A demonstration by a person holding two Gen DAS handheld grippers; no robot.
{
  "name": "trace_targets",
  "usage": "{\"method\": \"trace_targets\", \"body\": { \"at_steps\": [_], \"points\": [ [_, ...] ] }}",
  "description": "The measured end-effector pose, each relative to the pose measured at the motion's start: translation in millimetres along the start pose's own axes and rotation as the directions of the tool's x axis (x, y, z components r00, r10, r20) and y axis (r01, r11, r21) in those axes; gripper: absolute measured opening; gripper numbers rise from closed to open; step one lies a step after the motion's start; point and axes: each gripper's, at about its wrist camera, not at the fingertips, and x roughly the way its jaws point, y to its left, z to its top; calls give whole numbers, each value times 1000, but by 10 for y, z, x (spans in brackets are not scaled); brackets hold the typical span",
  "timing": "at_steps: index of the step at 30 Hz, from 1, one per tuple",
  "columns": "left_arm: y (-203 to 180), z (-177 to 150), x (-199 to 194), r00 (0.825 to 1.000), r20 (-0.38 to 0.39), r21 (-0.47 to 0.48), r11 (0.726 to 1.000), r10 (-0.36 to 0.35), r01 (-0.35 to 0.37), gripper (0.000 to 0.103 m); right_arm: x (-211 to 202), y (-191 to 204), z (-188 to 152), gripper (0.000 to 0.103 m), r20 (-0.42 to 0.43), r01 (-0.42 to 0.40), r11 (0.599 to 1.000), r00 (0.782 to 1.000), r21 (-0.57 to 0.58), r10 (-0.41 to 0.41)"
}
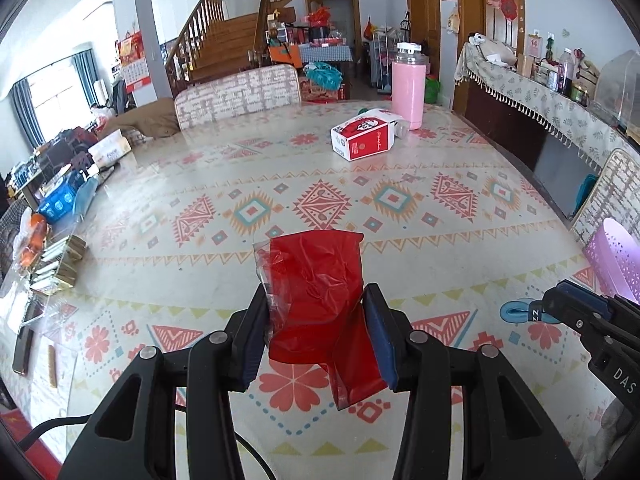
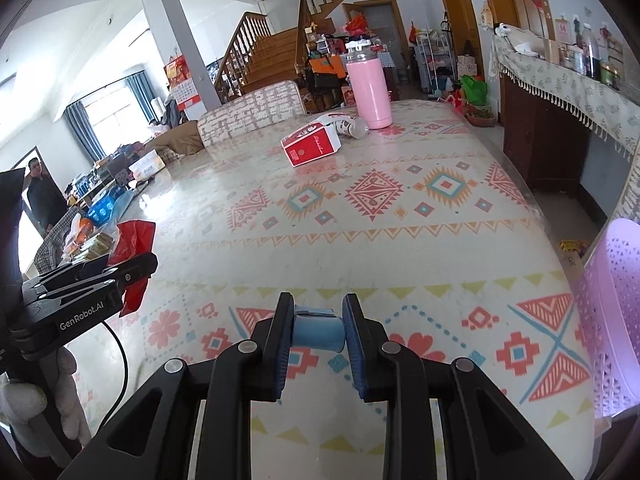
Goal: Collect trash
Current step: 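Lift the red plastic bag and blue roll off the table with both grippers, then carry the red bag and blue roll over the lilac basket with both grippers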
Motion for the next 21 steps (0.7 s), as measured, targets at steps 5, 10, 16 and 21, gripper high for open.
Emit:
{"method": "trace_targets", "body": {
  "at_steps": [5, 10, 16, 21],
  "points": [
    [-16, -37, -110, 1000, 17, 3, 1000, -5, 5, 45, -132, 5, -56, 27, 17, 2, 1000, 1000, 9, -2],
    [-41, -78, -191, 1000, 28, 8, 1000, -9, 9, 45, -265, -5, -119, 27, 38, 6, 1000, 999, 20, -7],
    [-76, -104, -266, 999, 42, 18, 1000, -20, 19, 45, -393, -38, -166, 27, 61, 7, 999, 998, 41, -10],
    [-115, -134, -312, 998, 42, 20, 999, -39, 38, 45, -495, -58, -200, 27, 78, 7, 999, 997, 50, -11]
  ]
}}
